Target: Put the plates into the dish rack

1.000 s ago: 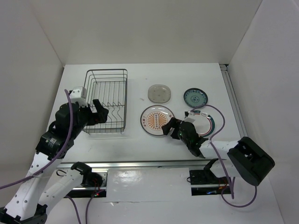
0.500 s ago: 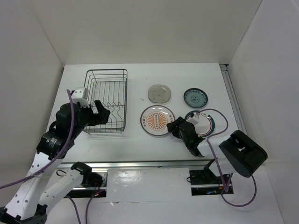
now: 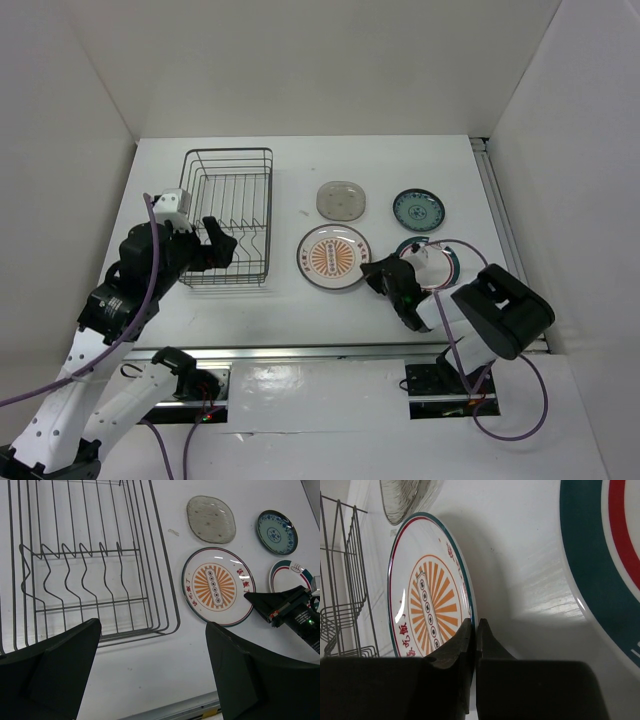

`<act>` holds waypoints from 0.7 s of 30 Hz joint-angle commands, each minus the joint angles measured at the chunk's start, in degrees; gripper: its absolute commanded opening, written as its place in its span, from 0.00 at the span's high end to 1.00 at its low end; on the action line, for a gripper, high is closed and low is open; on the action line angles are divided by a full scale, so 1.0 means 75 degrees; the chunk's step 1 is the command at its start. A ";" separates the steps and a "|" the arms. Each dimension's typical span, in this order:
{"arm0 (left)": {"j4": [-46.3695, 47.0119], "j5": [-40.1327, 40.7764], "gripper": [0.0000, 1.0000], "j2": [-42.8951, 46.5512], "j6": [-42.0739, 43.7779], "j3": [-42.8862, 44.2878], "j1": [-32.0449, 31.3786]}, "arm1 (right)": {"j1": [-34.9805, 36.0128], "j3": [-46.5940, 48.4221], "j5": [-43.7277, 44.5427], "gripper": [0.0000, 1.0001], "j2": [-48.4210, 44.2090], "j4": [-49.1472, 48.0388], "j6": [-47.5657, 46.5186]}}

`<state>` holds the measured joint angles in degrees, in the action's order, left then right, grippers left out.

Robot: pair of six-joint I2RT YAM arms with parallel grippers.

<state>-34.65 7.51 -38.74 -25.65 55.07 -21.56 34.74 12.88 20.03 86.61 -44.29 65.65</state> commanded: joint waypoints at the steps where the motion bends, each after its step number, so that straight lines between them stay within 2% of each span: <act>1: 0.0343 -0.0181 0.01 0.0080 0.0080 0.0017 0.0039 | -0.0003 -0.0135 0.0281 1.00 -0.0096 0.0867 0.0000; 5: 0.0343 -0.0660 0.01 0.0009 0.0232 0.0017 0.0039 | 0.0206 -0.0546 0.0644 1.00 -0.1197 0.0492 0.0270; 6: 0.0506 -0.0789 0.00 0.0009 0.0232 0.0017 0.0039 | 0.0416 -0.0546 0.0959 1.00 -0.1943 0.0666 0.0189; 11: 0.0928 -0.2182 0.00 -0.0189 0.0326 0.0168 0.0039 | 0.0934 -0.0733 0.1770 1.00 -0.4313 0.0294 -0.1273; 12: 0.1034 -0.2440 0.00 -0.0283 0.0326 0.0169 0.0039 | 0.1027 -0.0734 0.1620 1.00 -0.4990 -0.0160 -0.1601; 14: 0.1233 -0.3141 0.00 -0.0679 0.0256 0.0333 0.0039 | 0.1028 -0.0827 0.1175 1.00 -0.5487 -0.0433 -0.2376; 15: 0.1338 -0.3331 0.00 -0.0833 0.0186 0.0333 0.0039 | 0.1028 -0.0723 0.0442 1.00 -0.5768 -0.0539 -0.2598; 17: 0.1596 -0.3730 0.00 -0.1068 0.0115 0.0427 0.0039 | 0.1028 -0.0383 -0.0359 1.00 -0.5770 -0.0540 -0.3185; 21: 0.1900 -0.4187 0.00 -0.1490 0.0033 0.0497 0.0039 | 0.1028 -0.0031 -0.1789 1.00 -0.5455 -0.0960 -0.3280</act>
<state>-25.65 -17.43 -49.45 -24.40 56.38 -21.56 42.02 9.08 16.43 44.18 -43.88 45.19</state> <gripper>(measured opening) 1.000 0.042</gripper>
